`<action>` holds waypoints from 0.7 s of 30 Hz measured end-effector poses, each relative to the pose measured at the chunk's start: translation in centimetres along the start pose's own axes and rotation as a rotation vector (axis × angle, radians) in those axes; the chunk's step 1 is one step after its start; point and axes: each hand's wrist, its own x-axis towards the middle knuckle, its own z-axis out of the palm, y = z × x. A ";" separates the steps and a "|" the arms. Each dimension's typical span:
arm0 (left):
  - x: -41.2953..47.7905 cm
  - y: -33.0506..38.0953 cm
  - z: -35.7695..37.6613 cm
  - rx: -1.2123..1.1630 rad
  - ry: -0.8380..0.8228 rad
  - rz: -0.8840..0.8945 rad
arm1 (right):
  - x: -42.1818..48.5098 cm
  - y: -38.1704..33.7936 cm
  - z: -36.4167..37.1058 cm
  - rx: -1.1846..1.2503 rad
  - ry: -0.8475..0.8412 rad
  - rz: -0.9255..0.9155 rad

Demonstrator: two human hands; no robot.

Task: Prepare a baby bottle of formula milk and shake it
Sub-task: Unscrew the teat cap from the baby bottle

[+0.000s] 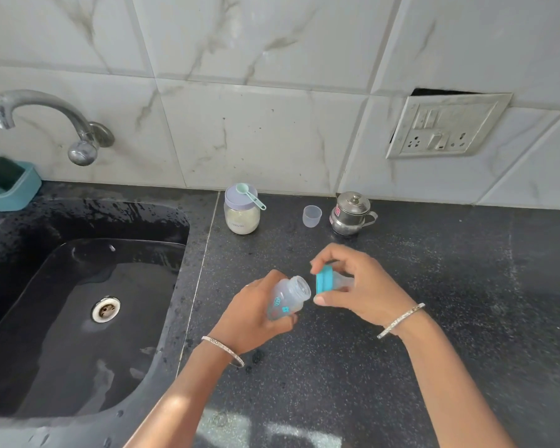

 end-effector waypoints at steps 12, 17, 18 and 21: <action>-0.5 -2.0 2.4 -0.196 0.138 -0.069 | 0.6 10.7 4.9 0.072 0.543 0.309; -0.3 -3.0 3.7 -0.277 0.203 -0.139 | 1.0 11.2 6.2 -0.023 0.544 0.310; -0.2 -3.2 3.9 -0.282 0.207 -0.147 | 1.1 10.9 6.4 -0.046 0.545 0.295; 0.3 -3.5 4.5 -0.277 0.194 -0.166 | 1.4 10.0 6.5 -0.083 0.549 0.280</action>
